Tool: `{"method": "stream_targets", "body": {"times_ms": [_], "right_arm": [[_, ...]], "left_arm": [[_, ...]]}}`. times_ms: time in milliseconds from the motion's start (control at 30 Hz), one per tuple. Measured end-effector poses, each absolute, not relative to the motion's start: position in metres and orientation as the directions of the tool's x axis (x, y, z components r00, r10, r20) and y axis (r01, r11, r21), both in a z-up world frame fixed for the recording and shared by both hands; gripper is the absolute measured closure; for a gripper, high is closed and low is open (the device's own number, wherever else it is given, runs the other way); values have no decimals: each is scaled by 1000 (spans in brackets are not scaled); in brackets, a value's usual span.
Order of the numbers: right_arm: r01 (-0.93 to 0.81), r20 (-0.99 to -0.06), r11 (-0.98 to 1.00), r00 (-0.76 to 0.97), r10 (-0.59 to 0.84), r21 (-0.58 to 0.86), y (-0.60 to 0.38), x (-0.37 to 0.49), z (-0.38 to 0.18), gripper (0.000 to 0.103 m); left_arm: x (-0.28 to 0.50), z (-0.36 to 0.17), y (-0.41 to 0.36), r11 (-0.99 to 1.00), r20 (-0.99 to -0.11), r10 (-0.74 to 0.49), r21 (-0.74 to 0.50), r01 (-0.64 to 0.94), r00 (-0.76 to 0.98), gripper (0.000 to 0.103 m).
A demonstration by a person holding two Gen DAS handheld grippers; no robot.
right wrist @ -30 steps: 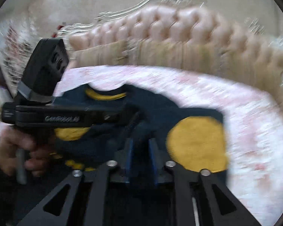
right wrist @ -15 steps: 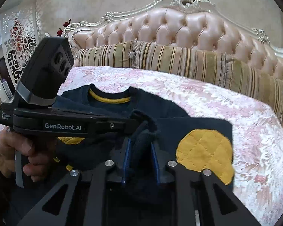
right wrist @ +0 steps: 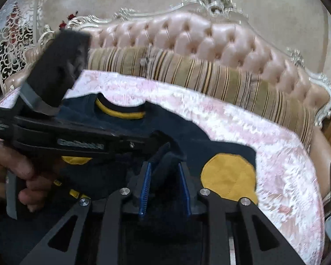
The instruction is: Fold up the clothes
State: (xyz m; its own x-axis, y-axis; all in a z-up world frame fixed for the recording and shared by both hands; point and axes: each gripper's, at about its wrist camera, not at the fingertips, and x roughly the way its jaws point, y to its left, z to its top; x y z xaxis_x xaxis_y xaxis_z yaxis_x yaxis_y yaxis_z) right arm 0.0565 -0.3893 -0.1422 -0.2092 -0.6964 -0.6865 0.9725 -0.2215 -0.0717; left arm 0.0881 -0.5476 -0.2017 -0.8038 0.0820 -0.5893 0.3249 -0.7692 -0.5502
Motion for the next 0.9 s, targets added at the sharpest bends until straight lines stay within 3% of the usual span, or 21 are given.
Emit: {"method": "stream_targets", "body": {"times_ms": [333, 900], "right_arm": [[951, -617, -265, -305, -725, -160, -377, 76, -125, 76], [949, -686, -301, -281, -672, -93, -395, 61, -146, 82]], "left_arm": [[90, -203, -549, -763, -582, 95, -563, 316, -808, 97], [92, -203, -550, -756, -573, 105, -577, 310, -813, 97]]}}
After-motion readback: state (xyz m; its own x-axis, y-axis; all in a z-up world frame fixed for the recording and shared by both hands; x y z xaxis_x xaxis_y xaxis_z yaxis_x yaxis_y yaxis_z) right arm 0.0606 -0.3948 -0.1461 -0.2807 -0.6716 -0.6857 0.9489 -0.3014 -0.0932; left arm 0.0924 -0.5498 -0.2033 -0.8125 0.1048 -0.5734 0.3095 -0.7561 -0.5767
